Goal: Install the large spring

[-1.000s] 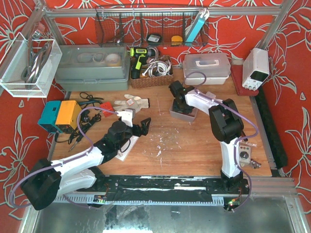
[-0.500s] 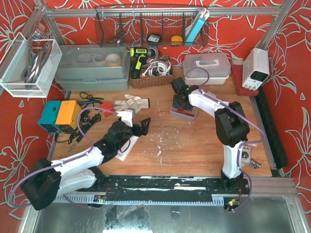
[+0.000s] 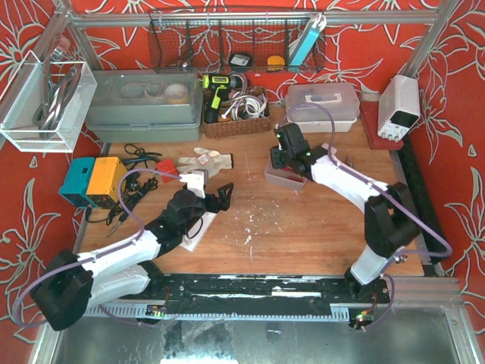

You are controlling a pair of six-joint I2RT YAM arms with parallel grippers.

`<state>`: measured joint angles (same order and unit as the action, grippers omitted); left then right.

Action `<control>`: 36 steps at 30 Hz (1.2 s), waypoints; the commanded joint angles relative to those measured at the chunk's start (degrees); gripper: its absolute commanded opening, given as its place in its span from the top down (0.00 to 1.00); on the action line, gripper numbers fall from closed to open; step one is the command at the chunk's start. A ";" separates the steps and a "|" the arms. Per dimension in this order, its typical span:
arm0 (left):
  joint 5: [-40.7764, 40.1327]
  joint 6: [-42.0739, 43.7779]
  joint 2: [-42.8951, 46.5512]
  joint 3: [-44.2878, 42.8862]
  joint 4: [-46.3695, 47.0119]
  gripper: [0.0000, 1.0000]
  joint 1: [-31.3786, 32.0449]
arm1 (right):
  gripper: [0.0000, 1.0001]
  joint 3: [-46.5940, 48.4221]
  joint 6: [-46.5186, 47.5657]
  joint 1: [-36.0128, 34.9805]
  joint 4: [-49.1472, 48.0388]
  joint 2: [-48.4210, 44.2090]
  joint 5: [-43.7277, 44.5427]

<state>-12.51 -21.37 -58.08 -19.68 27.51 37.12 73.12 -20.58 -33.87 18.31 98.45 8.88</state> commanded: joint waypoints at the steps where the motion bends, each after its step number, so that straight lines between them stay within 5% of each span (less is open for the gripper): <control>1: 1.33 -2.76 3.76 1.20 2.37 0.04 0.14 | 0.96 -6.39 13.61 -2.02 -13.12 -8.54 -0.80; 8: 9.27 -8.21 5.07 -8.60 -11.33 0.18 -0.03 | 1.00 -22.79 29.19 -8.34 -31.94 -23.92 -9.86; 22: 24.32 -0.35 4.21 -30.68 -44.58 0.40 -0.39 | 1.00 -34.97 46.19 -19.70 -43.09 -32.05 -17.60; 36: 32.54 5.59 -2.26 -35.57 -50.63 0.44 -0.40 | 1.00 -36.81 48.32 -22.64 -48.21 -31.05 -17.44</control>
<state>16.16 -17.47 -59.31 -54.54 -21.39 37.06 36.77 26.20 -55.75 -25.56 67.40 -8.67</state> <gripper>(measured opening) 0.557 0.333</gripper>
